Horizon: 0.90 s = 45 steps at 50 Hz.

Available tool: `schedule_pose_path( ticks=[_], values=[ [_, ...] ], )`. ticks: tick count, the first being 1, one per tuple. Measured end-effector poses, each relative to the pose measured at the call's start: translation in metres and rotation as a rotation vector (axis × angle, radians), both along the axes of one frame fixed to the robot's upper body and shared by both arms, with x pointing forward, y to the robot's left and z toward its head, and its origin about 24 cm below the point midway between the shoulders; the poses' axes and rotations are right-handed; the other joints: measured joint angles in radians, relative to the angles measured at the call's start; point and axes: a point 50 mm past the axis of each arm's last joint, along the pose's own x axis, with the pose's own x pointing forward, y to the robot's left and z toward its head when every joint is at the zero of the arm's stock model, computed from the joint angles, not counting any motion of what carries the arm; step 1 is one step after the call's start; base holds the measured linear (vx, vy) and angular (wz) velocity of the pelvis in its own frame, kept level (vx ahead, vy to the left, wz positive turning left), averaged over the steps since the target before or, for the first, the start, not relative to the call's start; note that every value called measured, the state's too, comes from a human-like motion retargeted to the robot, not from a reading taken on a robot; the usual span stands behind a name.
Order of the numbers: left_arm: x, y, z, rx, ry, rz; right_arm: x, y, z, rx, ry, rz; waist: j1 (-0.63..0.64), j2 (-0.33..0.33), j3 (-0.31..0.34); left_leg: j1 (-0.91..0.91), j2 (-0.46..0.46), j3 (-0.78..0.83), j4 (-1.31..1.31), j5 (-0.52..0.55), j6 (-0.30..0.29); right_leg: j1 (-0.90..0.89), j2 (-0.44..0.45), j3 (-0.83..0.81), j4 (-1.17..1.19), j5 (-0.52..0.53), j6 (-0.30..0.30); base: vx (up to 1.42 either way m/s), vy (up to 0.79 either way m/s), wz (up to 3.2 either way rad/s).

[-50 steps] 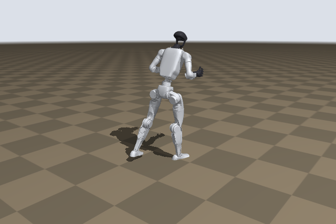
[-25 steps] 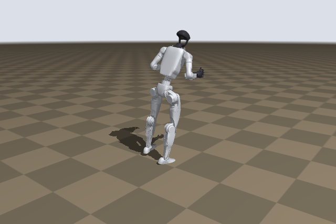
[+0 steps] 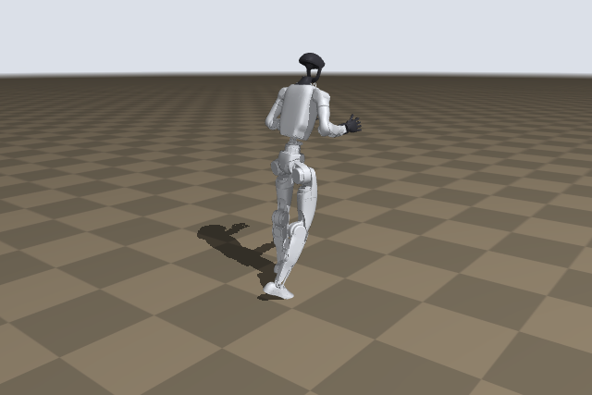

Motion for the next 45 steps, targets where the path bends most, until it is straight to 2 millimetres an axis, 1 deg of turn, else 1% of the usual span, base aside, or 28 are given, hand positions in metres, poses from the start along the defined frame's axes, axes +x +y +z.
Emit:
schedule_pose_path(
  ticks=[1, 2, 3, 4, 5, 8, 11, 12, 13, 14, 15, 18, 20, 23, 26, 28, 30, 32, 33, 35, 37, 39, 42, 45],
  values=[
    [0.001, 0.001, 0.001, -0.008, -0.002, 0.005, -0.001, 0.002, 0.000, 0.077, 0.005, 0.011, -0.001, -0.004, -0.002, 0.017, 0.000, 0.000, 0.000, -0.001, 0.006, -0.001, 0.000, 0.005, 0.026, 0.022, -0.009, 0.44, 0.29, -0.21],
    [0.001, 0.001, 0.001, -0.009, -0.002, 0.009, -0.001, 0.003, 0.000, 0.112, 0.008, 0.017, -0.002, -0.008, -0.005, 0.033, 0.001, 0.000, 0.000, -0.003, 0.013, -0.005, 0.000, 0.010, 0.056, 0.045, -0.016, 0.43, 0.30, -0.17],
    [0.002, 0.002, 0.001, 0.004, 0.000, 0.011, 0.000, 0.003, 0.000, 0.063, 0.008, 0.017, -0.003, -0.013, -0.009, 0.049, 0.000, -0.002, 0.000, -0.009, 0.022, -0.015, -0.001, 0.012, 0.095, 0.070, -0.019, 0.43, 0.30, -0.15],
    [0.002, 0.003, 0.002, 0.006, 0.001, 0.015, 0.000, 0.005, 0.000, 0.090, 0.009, 0.023, -0.003, -0.017, -0.013, 0.064, -0.002, -0.003, 0.001, -0.016, 0.032, -0.031, -0.004, 0.010, 0.141, 0.097, -0.023, 0.42, 0.30, -0.13],
    [0.002, 0.003, 0.002, 0.001, 0.001, 0.020, -0.001, 0.006, 0.000, 0.156, 0.011, 0.031, -0.003, -0.022, -0.016, 0.078, -0.003, -0.005, 0.002, -0.024, 0.041, -0.049, -0.007, 0.005, 0.192, 0.124, -0.027, 0.41, 0.29, -0.12],
    [0.003, 0.005, 0.004, 0.015, 0.004, 0.028, -0.001, 0.007, 0.002, 0.180, 0.004, 0.036, -0.002, -0.037, -0.024, 0.097, -0.005, -0.007, 0.044, -0.068, 0.069, -0.123, -0.048, -0.053, 0.355, 0.176, -0.046, 0.39, 0.27, -0.08],
    [0.003, 0.007, 0.005, 0.027, 0.009, 0.030, -0.001, 0.007, 0.003, 0.196, -0.003, 0.029, -0.005, -0.046, -0.024, 0.101, -0.002, -0.010, 0.118, -0.122, 0.081, -0.178, -0.113, -0.155, 0.464, 0.156, -0.096, 0.36, 0.25, 0.06],
    [0.003, 0.007, 0.005, 0.035, 0.011, 0.029, 0.000, 0.006, 0.003, 0.180, -0.005, 0.025, -0.008, -0.048, -0.022, 0.102, -0.001, -0.013, 0.142, -0.137, 0.083, -0.190, -0.131, -0.189, 0.481, 0.138, -0.113, 0.35, 0.22, 0.21],
    [0.003, 0.007, 0.005, 0.050, 0.014, 0.027, 0.001, 0.005, 0.003, 0.123, -0.008, 0.016, -0.011, -0.048, -0.020, 0.103, 0.001, -0.017, 0.163, -0.151, 0.083, -0.199, -0.142, -0.220, 0.485, 0.118, -0.126, 0.34, 0.21, 0.29],
    [0.003, 0.007, 0.005, 0.051, 0.016, 0.025, 0.000, 0.005, 0.003, 0.146, -0.008, 0.015, -0.015, -0.048, -0.017, 0.105, 0.002, -0.023, 0.180, -0.162, 0.082, -0.206, -0.146, -0.244, 0.475, 0.098, -0.135, 0.33, 0.19, 0.37],
    [0.003, 0.006, 0.005, 0.046, 0.017, 0.024, -0.001, 0.005, 0.004, 0.208, -0.007, 0.017, -0.021, -0.047, -0.014, 0.108, 0.002, -0.029, 0.195, -0.172, 0.081, -0.212, -0.145, -0.265, 0.458, 0.080, -0.141, 0.32, 0.17, 0.46],
    [0.002, 0.005, 0.004, 0.056, 0.023, 0.018, -0.001, 0.002, 0.004, 0.215, -0.007, 0.012, -0.040, -0.047, -0.004, 0.121, -0.005, -0.055, 0.218, -0.192, 0.081, -0.230, -0.108, -0.282, 0.338, 0.050, -0.129, 0.31, 0.13, 0.57],
    [0.002, 0.004, 0.003, 0.059, 0.026, 0.017, -0.001, 0.001, 0.005, 0.217, -0.009, 0.010, -0.056, -0.049, 0.004, 0.130, -0.014, -0.077, 0.224, -0.201, 0.082, -0.240, -0.076, -0.273, 0.223, 0.052, -0.112, 0.30, 0.09, 0.69],
    [0.002, 0.003, 0.002, 0.064, 0.029, 0.021, -0.001, 0.000, 0.006, 0.214, -0.013, 0.007, -0.082, -0.059, 0.021, 0.146, -0.038, -0.113, 0.230, -0.214, 0.084, -0.247, -0.041, -0.233, 0.020, 0.097, -0.072, 0.31, 0.05, 0.77],
    [0.002, 0.001, 0.001, 0.067, 0.025, 0.021, -0.001, -0.002, 0.007, 0.212, -0.019, -0.003, -0.107, -0.074, 0.048, 0.173, -0.069, -0.155, 0.235, -0.231, 0.077, -0.245, -0.030, -0.175, -0.179, 0.156, -0.010, 0.32, 0.00, 0.88],
    [0.002, 0.000, 0.001, 0.073, 0.020, 0.019, -0.001, -0.003, 0.007, 0.218, -0.023, -0.012, -0.116, -0.080, 0.069, 0.195, -0.077, -0.180, 0.240, -0.244, 0.062, -0.248, -0.022, -0.137, -0.284, 0.178, 0.032, 0.34, -0.13, 0.75],
    [0.001, 0.000, 0.001, 0.085, 0.015, 0.018, -0.001, -0.003, 0.007, 0.228, -0.026, -0.018, -0.106, -0.074, 0.085, 0.213, -0.039, -0.189, 0.254, -0.259, 0.023, -0.269, 0.029, -0.109, -0.357, 0.175, 0.038, 0.35, -0.38, 0.42],
    [0.003, -0.001, 0.002, 0.095, 0.006, 0.013, 0.001, -0.005, 0.010, 0.218, -0.036, -0.026, -0.097, -0.063, 0.103, 0.224, -0.003, -0.203, 0.268, -0.271, -0.011, -0.293, 0.068, -0.102, -0.405, 0.154, 0.038, 0.37, -0.41, 0.44],
    [0.005, -0.002, 0.003, 0.105, 0.003, 0.011, 0.002, -0.007, 0.010, 0.172, -0.040, -0.034, -0.095, -0.057, 0.110, 0.229, 0.008, -0.211, 0.273, -0.275, -0.021, -0.303, 0.076, -0.105, -0.420, 0.138, 0.038, 0.39, -0.31, 0.57],
    [0.006, -0.003, 0.003, 0.092, -0.002, 0.007, 0.003, -0.006, 0.012, 0.236, -0.045, -0.034, -0.093, -0.039, 0.120, 0.238, 0.024, -0.230, 0.279, -0.281, -0.035, -0.324, 0.079, -0.120, -0.426, 0.102, 0.038, 0.41, -0.23, 0.65],
    [0.007, -0.004, 0.003, 0.090, -0.001, 0.005, 0.003, -0.007, 0.013, 0.242, -0.047, -0.035, -0.095, -0.025, 0.121, 0.245, 0.027, -0.251, 0.282, -0.281, -0.039, -0.328, 0.066, -0.146, -0.426, 0.090, 0.038, 0.44, -0.17, 0.73],
    [0.009, -0.004, 0.003, 0.083, -0.002, 0.003, 0.005, -0.008, 0.014, 0.242, -0.052, -0.034, -0.101, -0.013, 0.120, 0.249, 0.025, -0.279, 0.284, -0.272, -0.038, -0.320, 0.049, -0.177, -0.426, 0.109, 0.038, 0.46, -0.19, 0.75],
    [0.010, -0.005, 0.003, 0.070, -0.002, -0.002, 0.005, -0.008, 0.015, 0.241, -0.057, -0.034, -0.101, 0.004, 0.116, 0.247, 0.027, -0.323, 0.315, -0.251, -0.029, -0.296, 0.033, -0.211, -0.423, 0.172, 0.038, 0.46, -0.25, 0.60],
    [0.010, -0.006, 0.003, 0.047, 0.000, -0.008, 0.006, -0.010, 0.016, 0.226, -0.063, -0.037, -0.098, 0.021, 0.110, 0.216, 0.033, -0.363, 0.400, -0.218, -0.003, -0.276, 0.022, -0.226, -0.402, 0.212, 0.038, 0.46, -0.24, 0.45]
  ],
)
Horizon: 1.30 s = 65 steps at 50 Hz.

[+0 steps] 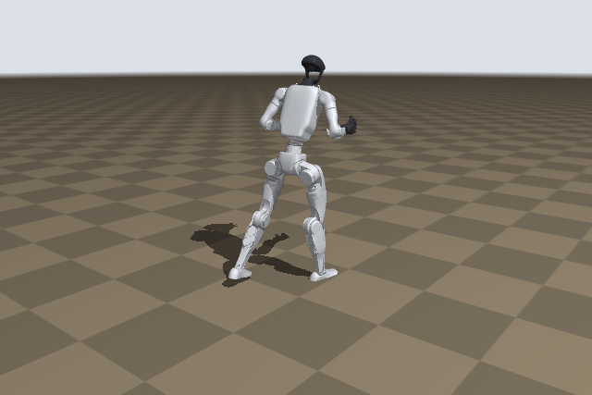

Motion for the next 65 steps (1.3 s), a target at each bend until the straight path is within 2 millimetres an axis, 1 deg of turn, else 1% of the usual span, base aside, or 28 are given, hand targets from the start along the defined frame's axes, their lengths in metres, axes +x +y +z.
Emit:
schedule_pose_path(
  ticks=[3, 5, 6, 8, 10, 13, 15, 17, 19, 22, 25, 28, 30, 33, 38, 40, 42, 47, 51, 53, 55, 57, 60, 65],
  values=[
    [-0.003, 0.000, -0.003, -0.020, 0.014, -0.006, -0.002, -0.004, 0.000, -0.013, -0.002, -0.006, 0.002, 0.020, -0.016, -0.077, 0.019, 0.006, 0.167, 0.018, 0.036, 0.008, -0.014, -0.005, 0.048, -0.024, 0.000, 0.44, -0.15, 0.36],
    [-0.006, -0.001, -0.004, -0.033, 0.025, -0.007, -0.004, -0.004, -0.002, -0.029, 0.012, -0.013, 0.012, 0.026, -0.029, -0.115, 0.036, 0.044, 0.240, 0.013, 0.074, 0.021, -0.012, 0.003, 0.051, -0.038, 0.000, 0.39, -0.15, 0.25],
    [-0.006, -0.001, -0.004, -0.037, 0.025, -0.010, -0.004, -0.006, -0.001, -0.035, 0.005, -0.018, 0.005, 0.028, -0.034, -0.149, 0.043, 0.071, 0.284, 0.004, 0.083, 0.014, -0.025, -0.006, 0.072, -0.055, 0.000, 0.35, -0.15, 0.37],
    [-0.006, -0.002, -0.003, -0.052, 0.022, -0.014, -0.003, -0.008, 0.000, -0.060, 0.007, -0.027, 0.002, 0.022, -0.042, -0.190, 0.043, 0.128, 0.303, -0.020, 0.111, 0.011, -0.039, -0.009, 0.077, -0.069, 0.000, 0.31, -0.18, 0.34],
    [-0.006, -0.003, -0.003, -0.059, 0.021, -0.019, -0.003, -0.009, 0.000, -0.080, 0.012, -0.035, 0.005, 0.013, -0.047, -0.211, 0.030, 0.183, 0.276, -0.046, 0.121, 0.014, -0.051, -0.006, 0.078, -0.088, 0.000, 0.29, -0.17, 0.11],
    [-0.006, -0.004, -0.002, -0.065, 0.015, -0.025, -0.003, -0.010, -0.001, -0.093, 0.015, -0.044, 0.006, 0.001, -0.048, -0.220, -0.027, 0.209, 0.127, -0.031, 0.110, 0.018, -0.071, -0.010, 0.082, -0.096, 0.000, 0.28, -0.11, 0.09],
    [-0.007, -0.004, -0.002, -0.067, 0.010, -0.024, -0.003, -0.010, -0.003, -0.097, 0.021, -0.048, 0.016, 0.000, -0.043, -0.208, -0.066, 0.206, -0.005, 0.006, 0.100, 0.027, -0.080, -0.005, 0.086, -0.106, 0.000, 0.29, 0.02, -0.04],
    [-0.012, -0.003, -0.007, -0.038, 0.023, -0.024, -0.010, -0.012, -0.006, -0.072, 0.026, -0.040, 0.010, 0.026, -0.044, -0.249, -0.047, 0.199, 0.029, -0.014, 0.075, 0.041, -0.083, -0.023, 0.141, -0.148, 0.000, 0.33, 0.12, 0.07],
    [-0.015, -0.004, -0.008, -0.046, 0.030, -0.023, -0.013, -0.012, -0.010, -0.075, 0.041, -0.044, 0.013, 0.031, -0.042, -0.254, -0.058, 0.192, -0.037, 0.010, 0.072, 0.056, -0.091, -0.024, 0.154, -0.165, 0.000, 0.30, 0.08, 0.09],
    [-0.015, -0.005, -0.009, -0.069, 0.028, -0.020, -0.013, -0.012, -0.013, -0.085, 0.052, -0.049, 0.016, 0.025, -0.026, -0.248, -0.083, 0.196, -0.141, 0.066, 0.072, 0.075, -0.116, -0.024, 0.189, -0.191, 0.000, 0.26, 0.06, 0.10],
    [-0.008, -0.005, -0.003, -0.112, 0.006, -0.012, -0.006, -0.009, -0.010, -0.106, 0.045, -0.057, 0.036, 0.014, -0.005, -0.215, -0.118, 0.196, -0.346, 0.190, 0.078, 0.076, -0.125, -0.010, 0.189, -0.192, 0.000, 0.22, 0.05, -0.03],
    [-0.012, -0.004, -0.006, -0.112, 0.011, -0.010, -0.010, -0.008, -0.013, -0.106, 0.051, -0.046, 0.045, 0.007, 0.004, -0.249, -0.109, 0.197, -0.326, 0.198, 0.057, 0.095, -0.143, -0.021, 0.246, -0.228, -0.011, 0.26, 0.09, 0.05],
    [-0.010, -0.004, -0.004, -0.124, 0.003, -0.006, -0.008, -0.006, -0.012, -0.110, 0.046, -0.044, 0.061, 0.005, 0.005, -0.256, -0.106, 0.203, -0.400, 0.243, 0.045, 0.100, -0.138, -0.023, 0.241, -0.229, -0.015, 0.24, 0.10, -0.02],
    [-0.010, -0.003, -0.005, -0.123, 0.004, -0.001, -0.007, -0.004, -0.011, -0.113, 0.044, -0.034, 0.071, 0.000, 0.000, -0.292, -0.086, 0.279, -0.400, 0.228, 0.015, 0.117, -0.143, -0.040, 0.256, -0.244, -0.031, 0.26, 0.14, 0.08],
    [-0.014, 0.000, -0.009, -0.115, 0.019, 0.014, -0.009, -0.001, -0.012, -0.116, 0.044, -0.016, 0.073, -0.011, -0.036, -0.301, -0.057, 0.510, -0.400, 0.169, -0.038, 0.155, -0.148, -0.071, 0.269, -0.256, -0.046, 0.30, 0.21, 0.14],
    [-0.015, 0.001, -0.011, -0.110, 0.024, 0.023, -0.009, 0.000, -0.011, -0.117, 0.044, -0.009, 0.071, -0.016, -0.057, -0.290, -0.050, 0.577, -0.400, 0.161, -0.045, 0.171, -0.148, -0.076, 0.272, -0.252, -0.049, 0.34, 0.27, 0.10],
    [-0.013, 0.004, -0.010, -0.102, 0.022, 0.032, -0.007, 0.001, -0.010, -0.117, 0.040, -0.003, 0.067, -0.018, -0.074, -0.278, -0.044, 0.597, -0.400, 0.171, -0.038, 0.186, -0.145, -0.080, 0.277, -0.241, -0.056, 0.35, 0.30, 0.11],
    [-0.011, 0.008, -0.007, -0.070, 0.015, 0.048, -0.006, 0.003, -0.013, -0.097, 0.050, 0.005, 0.054, -0.017, -0.104, -0.225, -0.043, 0.535, -0.400, 0.194, -0.002, 0.222, -0.158, -0.102, 0.359, -0.172, -0.101, 0.36, 0.37, 0.23],
    [-0.009, 0.010, -0.003, -0.037, 0.002, 0.063, -0.006, 0.006, -0.014, -0.067, 0.057, 0.017, 0.048, -0.015, -0.116, -0.178, -0.056, 0.475, -0.398, 0.174, 0.021, 0.177, -0.207, -0.116, 0.563, -0.095, -0.140, 0.35, 0.40, 0.44],
    [-0.009, 0.011, -0.001, -0.035, -0.003, 0.072, -0.005, 0.008, -0.014, -0.051, 0.055, 0.024, 0.046, -0.018, -0.119, -0.163, -0.066, 0.447, -0.382, 0.152, 0.024, 0.138, -0.234, -0.109, 0.671, -0.073, -0.144, 0.33, 0.38, 0.63],
    [-0.008, 0.013, 0.001, -0.005, -0.006, 0.084, -0.005, 0.010, -0.012, -0.041, 0.048, 0.034, 0.041, -0.021, -0.121, -0.157, -0.074, 0.416, -0.347, 0.124, 0.017, 0.103, -0.246, -0.091, 0.748, -0.076, -0.142, 0.32, 0.35, 0.80],
    [-0.009, 0.014, 0.001, 0.005, -0.003, 0.092, -0.005, 0.011, -0.010, -0.035, 0.041, 0.044, 0.035, -0.021, -0.121, -0.155, -0.080, 0.378, -0.314, 0.102, 0.009, 0.076, -0.235, -0.068, 0.775, -0.101, -0.139, 0.31, 0.31, 0.96],
    [-0.010, 0.015, -0.001, 0.007, 0.006, 0.095, -0.005, 0.012, -0.008, -0.030, 0.032, 0.056, 0.022, -0.013, -0.116, -0.149, -0.092, 0.310, -0.277, 0.079, -0.001, 0.051, -0.194, -0.037, 0.747, -0.146, -0.140, 0.30, 0.28, 1.16],
    [-0.012, 0.012, -0.008, -0.020, 0.037, 0.083, -0.007, 0.011, -0.008, -0.025, 0.035, 0.061, 0.000, -0.004, -0.096, -0.126, -0.131, 0.180, -0.258, 0.068, 0.000, 0.025, -0.116, -0.004, 0.591, -0.167, -0.137, 0.28, 0.22, 1.41]
  ],
)
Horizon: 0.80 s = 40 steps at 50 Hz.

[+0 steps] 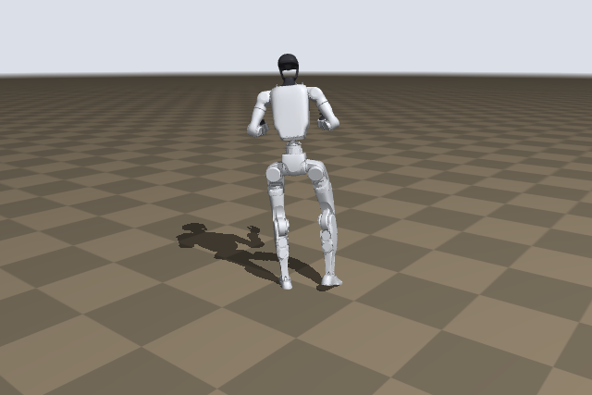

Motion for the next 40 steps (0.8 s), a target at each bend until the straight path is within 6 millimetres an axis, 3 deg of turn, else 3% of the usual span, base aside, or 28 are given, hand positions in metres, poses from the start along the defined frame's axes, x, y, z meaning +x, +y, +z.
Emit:
schedule_pose_path(
  ticks=[7, 13, 17, 22, 28, 32, 36, 40],
  values=[
    [-0.006, -0.008, -0.014, -0.040, 0.052, -0.026, -0.003, -0.003, -0.005, 0.009, 0.027, -0.009, -0.041, -0.003, 0.039, 0.055, -0.079, -0.209, 0.000, 0.016, -0.019, -0.021, 0.087, 0.096, -0.307, 0.095, 0.034, 0.29, 0.14, 1.67],
    [-0.013, -0.014, -0.020, -0.017, 0.071, -0.062, -0.008, -0.006, -0.008, 0.028, 0.034, -0.020, -0.081, -0.027, 0.082, 0.142, -0.142, -0.398, -0.004, 0.020, -0.053, -0.036, 0.117, 0.199, -0.516, 0.153, 0.131, 0.36, 0.03, 1.76],
    [-0.007, -0.015, -0.018, 0.022, 0.058, -0.078, -0.004, -0.006, -0.006, 0.046, 0.023, -0.032, -0.058, -0.018, 0.116, 0.194, -0.098, -0.471, 0.003, -0.001, -0.110, -0.067, 0.211, 0.190, -0.589, 0.111, 0.137, 0.43, -0.23, 1.14],
    [0.002, -0.017, -0.011, 0.064, 0.030, -0.093, 0.000, -0.010, -0.005, 0.044, 0.019, -0.047, -0.057, 0.009, 0.134, 0.256, -0.091, -0.584, -0.016, -0.007, -0.115, -0.078, 0.259, 0.242, -0.614, 0.032, 0.137, 0.52, -0.06, 1.33],
    [0.012, -0.023, -0.001, 0.106, -0.024, -0.107, 0.005, -0.020, 0.003, 0.025, -0.015, -0.077, -0.088, 0.057, 0.139, 0.299, -0.071, -0.719, -0.016, -0.014, -0.115, -0.025, 0.257, 0.250, -0.614, 0.144, 0.137, 0.55, -0.14, 1.56],
    [0.015, -0.025, 0.004, 0.092, -0.048, -0.117, 0.007, -0.031, 0.013, -0.004, -0.056, -0.109, -0.105, 0.095, 0.126, 0.189, -0.099, -0.580, 0.162, -0.039, -0.115, -0.026, 0.199, 0.181, -0.584, 0.161, 0.137, 0.37, -0.09, 1.40],
    [0.013, -0.024, 0.004, 0.037, -0.035, -0.118, 0.008, -0.038, 0.019, -0.048, -0.070, -0.159, -0.094, 0.102, 0.110, 0.073, 0.002, -0.271, 0.275, -0.062, -0.108, -0.022, 0.173, 0.120, -0.561, 0.128, 0.137, 0.27, -0.44, 1.27],
    [0.011, -0.022, 0.005, 0.002, -0.038, -0.108, 0.009, -0.043, 0.025, -0.076, -0.095, -0.192, -0.089, 0.106, 0.088, 0.001, 0.056, 0.040, 0.304, -0.090, -0.063, -0.027, 0.139, 0.072, -0.558, 0.106, 0.137, 0.27, -0.23, 1.01]
  ],
)
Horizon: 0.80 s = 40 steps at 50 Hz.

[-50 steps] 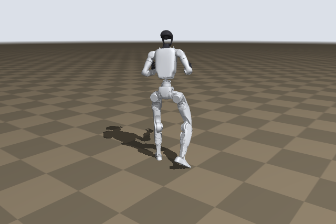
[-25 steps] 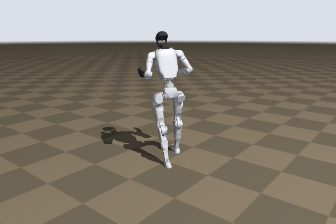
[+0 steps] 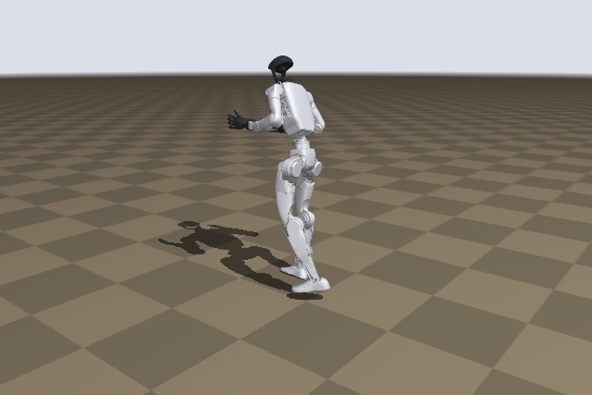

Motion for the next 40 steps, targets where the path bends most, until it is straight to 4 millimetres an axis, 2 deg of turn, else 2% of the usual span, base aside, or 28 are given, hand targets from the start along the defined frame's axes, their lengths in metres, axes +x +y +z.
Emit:
schedule_pose_path(
  ticks=[3, 6, 8, 10, 13, 20, 27, 36, 40],
  values=[
    [-0.001, 0.000, 0.000, -0.022, -0.001, 0.010, 0.001, -0.002, 0.002, -0.009, -0.008, -0.015, 0.003, 0.005, -0.016, -0.020, 0.000, 0.137, -0.090, 0.034, 0.013, -0.008, -0.020, -0.035, 0.005, -0.010, 0.000, 0.23, -0.16, 0.89],
    [0.001, -0.002, -0.008, -0.054, 0.063, 0.015, 0.003, -0.002, 0.000, -0.016, 0.009, -0.026, 0.014, 0.013, -0.024, -0.028, -0.009, 0.196, -0.203, 0.087, 0.024, -0.008, -0.028, -0.058, 0.021, -0.022, 0.000, 0.23, -0.08, 0.62],
    [0.001, -0.002, -0.011, -0.072, 0.090, 0.015, 0.003, 0.000, -0.001, -0.018, 0.017, -0.027, 0.026, 0.019, -0.025, -0.031, -0.012, 0.204, -0.267, 0.122, 0.031, -0.005, -0.029, -0.068, 0.039, -0.032, 0.000, 0.23, -0.02, 0.34],
    [-0.003, -0.001, -0.003, -0.065, 0.015, 0.014, 0.002, 0.002, -0.001, -0.009, 0.002, -0.015, 0.041, 0.023, -0.023, -0.033, -0.013, 0.199, -0.319, 0.155, 0.033, 0.000, -0.028, -0.078, 0.059, -0.043, 0.000, 0.23, 0.00, 0.22],
    [-0.004, -0.001, -0.004, -0.083, 0.018, 0.011, 0.002, 0.006, -0.003, -0.016, 0.006, -0.006, 0.062, 0.023, -0.022, -0.040, -0.020, 0.179, -0.365, 0.184, 0.047, 0.012, -0.044, -0.091, 0.097, -0.070, 0.000, 0.25, 0.10, 0.17],
    [-0.008, -0.001, -0.008, -0.118, 0.037, 0.001, -0.002, 0.011, -0.010, -0.059, 0.032, 0.000, 0.076, 0.010, -0.023, -0.065, -0.075, 0.148, -0.401, 0.206, 0.083, 0.078, -0.165, -0.159, 0.198, -0.163, 0.000, 0.27, 0.23, 0.46],
    [-0.007, -0.002, -0.007, -0.125, 0.031, -0.001, -0.002, 0.010, -0.011, -0.101, 0.036, -0.011, 0.106, 0.022, -0.021, -0.137, -0.030, 0.235, -0.446, 0.270, 0.055, 0.108, -0.179, -0.227, 0.274, -0.223, -0.071, 0.18, 0.08, 0.49],
    [-0.010, 0.005, -0.007, -0.111, 0.025, 0.040, -0.001, 0.008, -0.009, -0.114, 0.026, -0.009, 0.146, 0.012, -0.048, -0.202, 0.007, 0.439, -0.446, 0.246, 0.001, 0.157, -0.176, -0.299, 0.286, -0.228, -0.086, 0.21, 0.14, 0.39],
    [-0.011, 0.008, -0.008, -0.096, 0.033, 0.069, -0.001, 0.008, -0.012, -0.115, 0.040, -0.009, 0.166, 0.002, -0.071, -0.190, 0.014, 0.460, -0.446, 0.249, 0.000, 0.192, -0.162, -0.310, 0.282, -0.216, -0.090, 0.29, 0.21, 0.21]
  ],
)
